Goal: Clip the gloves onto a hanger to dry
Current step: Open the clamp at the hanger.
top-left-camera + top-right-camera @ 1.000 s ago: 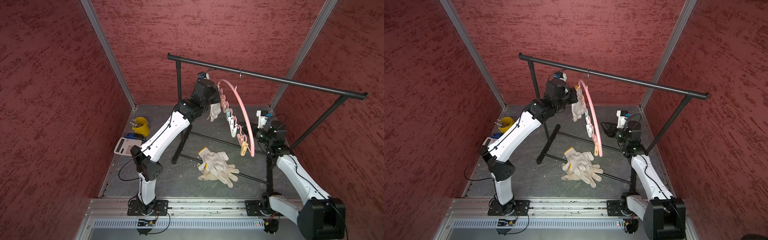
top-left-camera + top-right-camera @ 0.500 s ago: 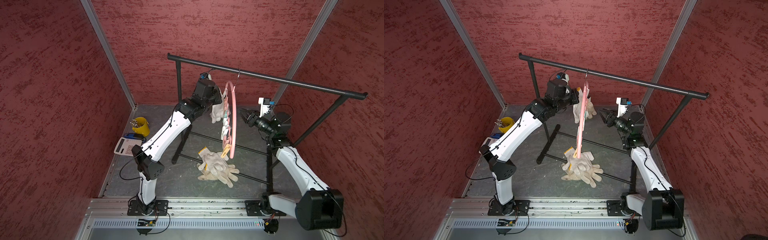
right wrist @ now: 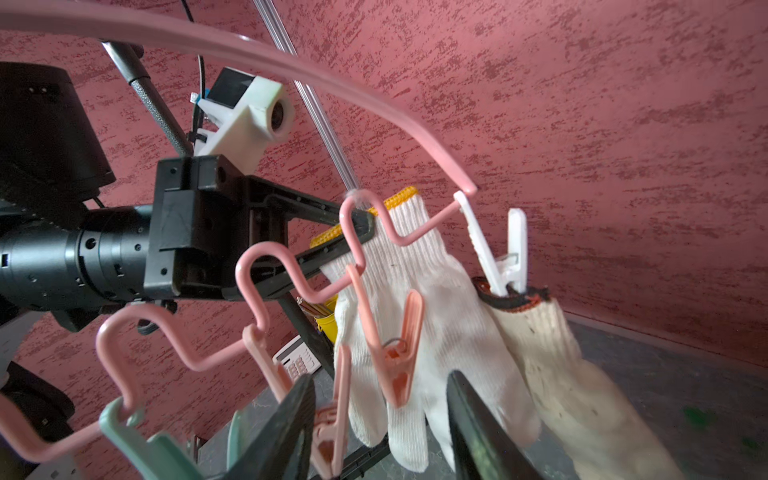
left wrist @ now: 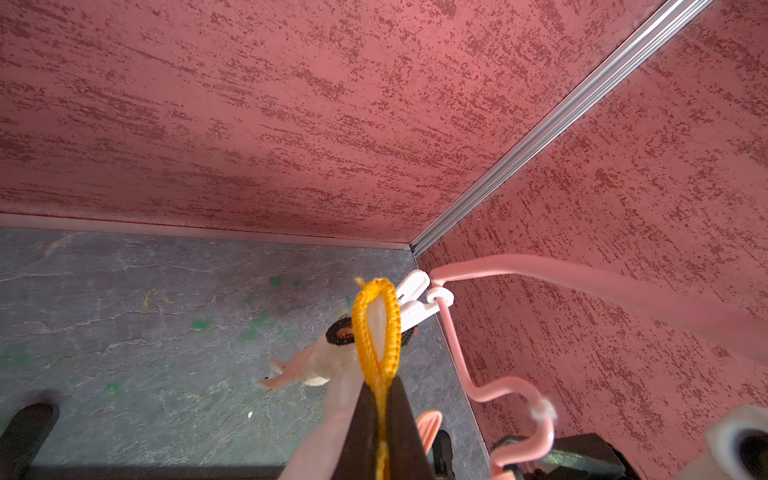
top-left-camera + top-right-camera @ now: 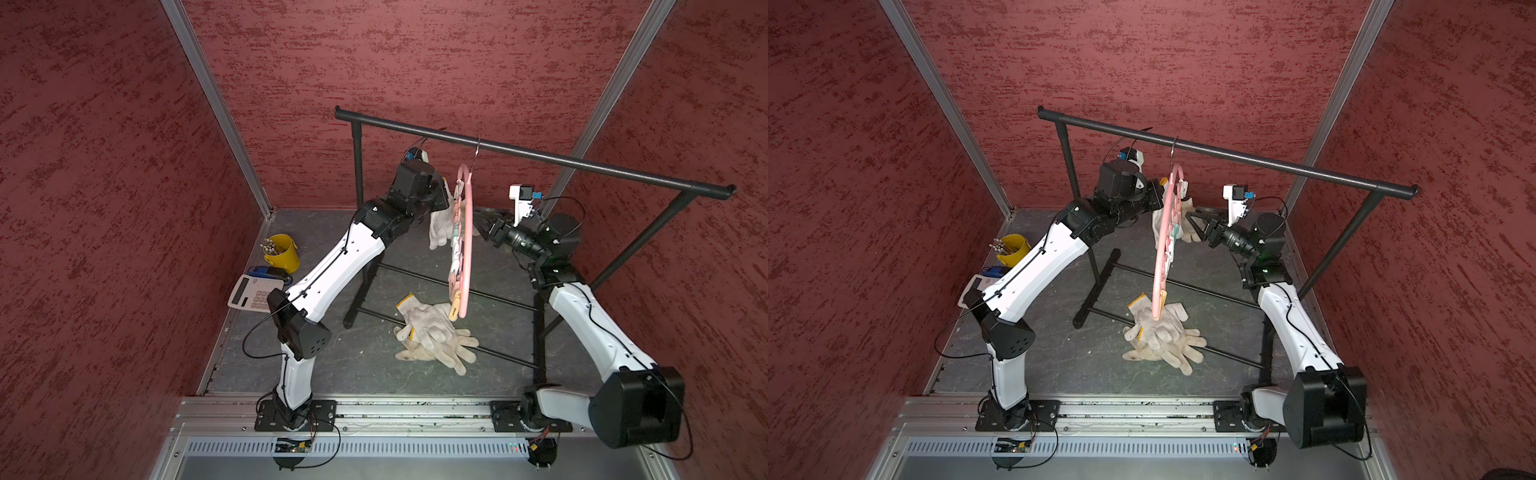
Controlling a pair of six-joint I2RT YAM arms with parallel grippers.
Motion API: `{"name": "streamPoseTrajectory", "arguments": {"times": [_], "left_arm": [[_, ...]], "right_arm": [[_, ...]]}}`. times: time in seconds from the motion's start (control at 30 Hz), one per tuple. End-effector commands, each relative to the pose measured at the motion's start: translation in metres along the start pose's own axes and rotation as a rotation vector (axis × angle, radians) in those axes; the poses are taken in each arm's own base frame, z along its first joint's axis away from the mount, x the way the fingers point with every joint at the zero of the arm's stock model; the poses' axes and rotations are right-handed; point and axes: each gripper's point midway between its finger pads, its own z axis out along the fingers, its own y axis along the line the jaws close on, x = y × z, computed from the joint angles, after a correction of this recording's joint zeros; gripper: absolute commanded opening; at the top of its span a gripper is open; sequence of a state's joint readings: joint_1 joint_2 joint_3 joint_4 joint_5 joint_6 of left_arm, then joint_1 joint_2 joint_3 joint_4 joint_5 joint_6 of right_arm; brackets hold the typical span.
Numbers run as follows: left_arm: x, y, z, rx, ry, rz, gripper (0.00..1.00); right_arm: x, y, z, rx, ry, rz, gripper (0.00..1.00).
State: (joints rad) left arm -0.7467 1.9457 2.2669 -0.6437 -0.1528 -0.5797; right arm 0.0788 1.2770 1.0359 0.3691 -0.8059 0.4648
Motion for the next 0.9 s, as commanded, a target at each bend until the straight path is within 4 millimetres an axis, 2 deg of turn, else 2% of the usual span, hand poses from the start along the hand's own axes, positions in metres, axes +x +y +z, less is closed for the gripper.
{"name": "streamPoseTrajectory", "arguments": {"times": [0.0,0.47,0.87], "left_arm": [[-0.004,-0.012,0.002,0.042,-0.014,-0.012,0.0],[-0.003,-0.019,0.003,0.061,-0.014,-0.017,0.0],[-0.004,-0.02,0.0,0.058,-0.016,-0.009,0.0]], "right_arm": [[-0.013,0.006,0.005,-0.028,-0.022,-0.046,0.51],[-0.007,-0.002,0.024,-0.06,-0.003,-0.005,0.52],[0.001,0.002,0.042,-0.095,0.016,0.023,0.5]]}}
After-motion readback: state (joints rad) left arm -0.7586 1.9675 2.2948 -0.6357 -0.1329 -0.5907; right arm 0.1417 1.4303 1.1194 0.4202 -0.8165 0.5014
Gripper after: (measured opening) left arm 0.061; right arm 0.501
